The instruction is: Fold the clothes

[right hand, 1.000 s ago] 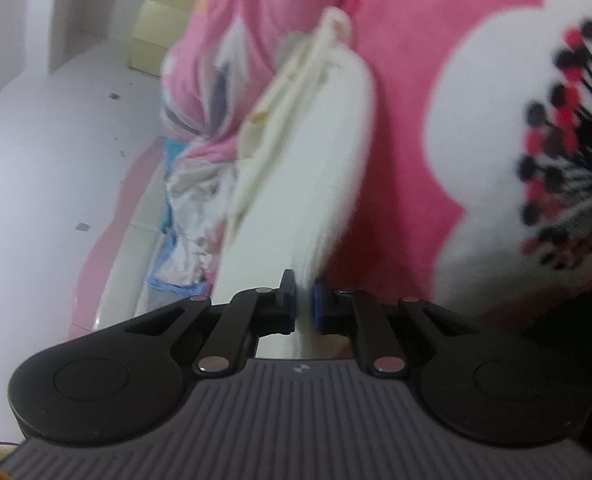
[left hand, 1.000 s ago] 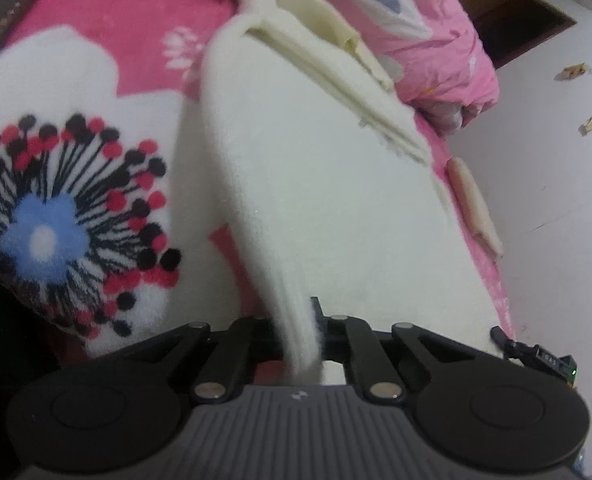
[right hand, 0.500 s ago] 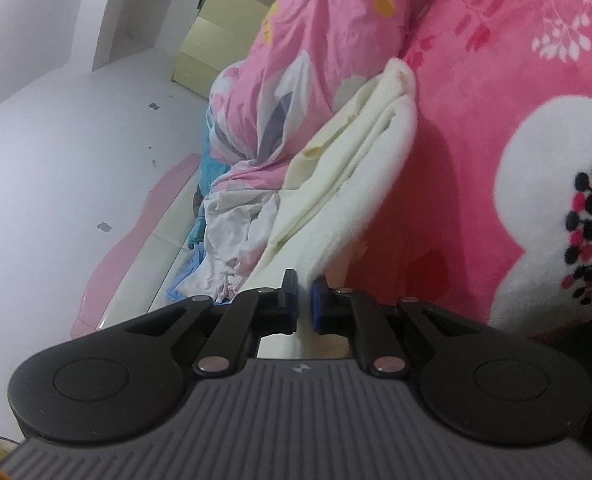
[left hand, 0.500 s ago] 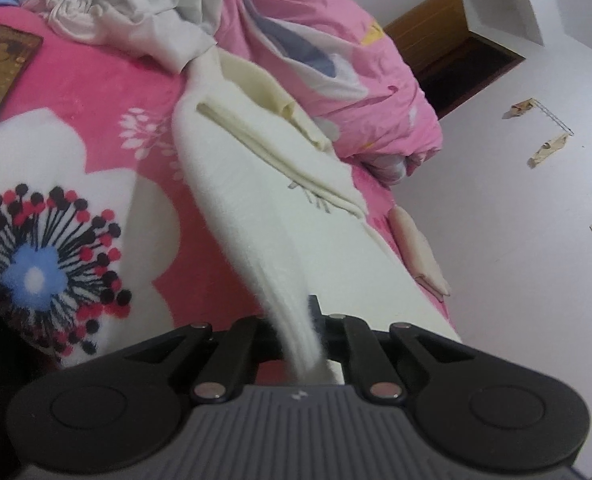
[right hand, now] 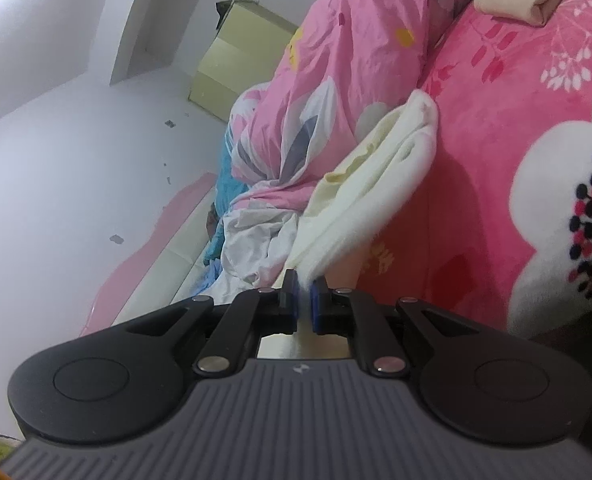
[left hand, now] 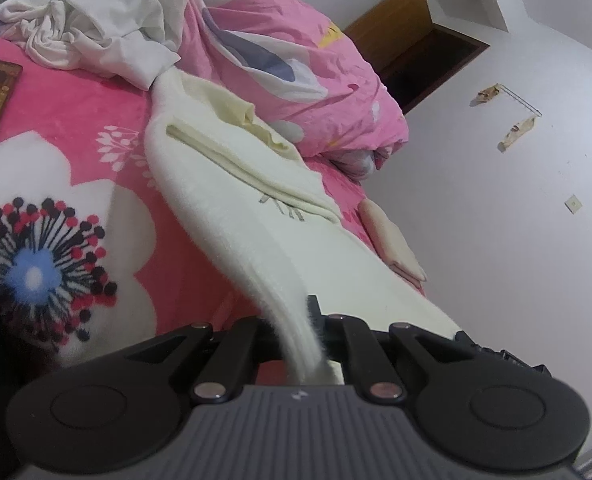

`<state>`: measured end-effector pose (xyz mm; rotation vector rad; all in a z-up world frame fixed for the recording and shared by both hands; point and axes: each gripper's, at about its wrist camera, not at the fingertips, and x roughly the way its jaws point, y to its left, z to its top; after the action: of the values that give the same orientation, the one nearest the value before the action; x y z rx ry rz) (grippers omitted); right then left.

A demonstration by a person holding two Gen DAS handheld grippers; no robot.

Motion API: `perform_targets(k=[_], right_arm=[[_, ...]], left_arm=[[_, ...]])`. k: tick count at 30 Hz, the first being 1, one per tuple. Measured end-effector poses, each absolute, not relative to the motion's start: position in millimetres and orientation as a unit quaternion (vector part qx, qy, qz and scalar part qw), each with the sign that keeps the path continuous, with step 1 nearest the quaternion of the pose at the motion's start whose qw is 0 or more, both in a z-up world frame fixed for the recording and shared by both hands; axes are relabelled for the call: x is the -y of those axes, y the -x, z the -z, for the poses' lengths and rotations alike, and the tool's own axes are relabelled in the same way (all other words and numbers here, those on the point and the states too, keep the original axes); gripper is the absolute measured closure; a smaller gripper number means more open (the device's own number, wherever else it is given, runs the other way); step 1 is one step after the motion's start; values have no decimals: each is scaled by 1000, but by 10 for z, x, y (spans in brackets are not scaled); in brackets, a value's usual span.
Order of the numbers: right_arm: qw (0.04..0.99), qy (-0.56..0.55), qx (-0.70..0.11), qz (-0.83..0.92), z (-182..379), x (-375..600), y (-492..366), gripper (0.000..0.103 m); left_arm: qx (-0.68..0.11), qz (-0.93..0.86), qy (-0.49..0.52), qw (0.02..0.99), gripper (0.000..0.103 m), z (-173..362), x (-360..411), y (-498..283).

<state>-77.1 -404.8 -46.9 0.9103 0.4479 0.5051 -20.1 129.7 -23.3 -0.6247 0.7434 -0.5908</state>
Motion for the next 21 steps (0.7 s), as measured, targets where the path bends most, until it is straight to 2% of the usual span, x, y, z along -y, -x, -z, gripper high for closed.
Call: perform_targets(k=[21], right_arm=[[851,-432,-200,-219,348,3884,1790,98]], left_arm=[[-370,313,234,843,99,64,-1502,1012]])
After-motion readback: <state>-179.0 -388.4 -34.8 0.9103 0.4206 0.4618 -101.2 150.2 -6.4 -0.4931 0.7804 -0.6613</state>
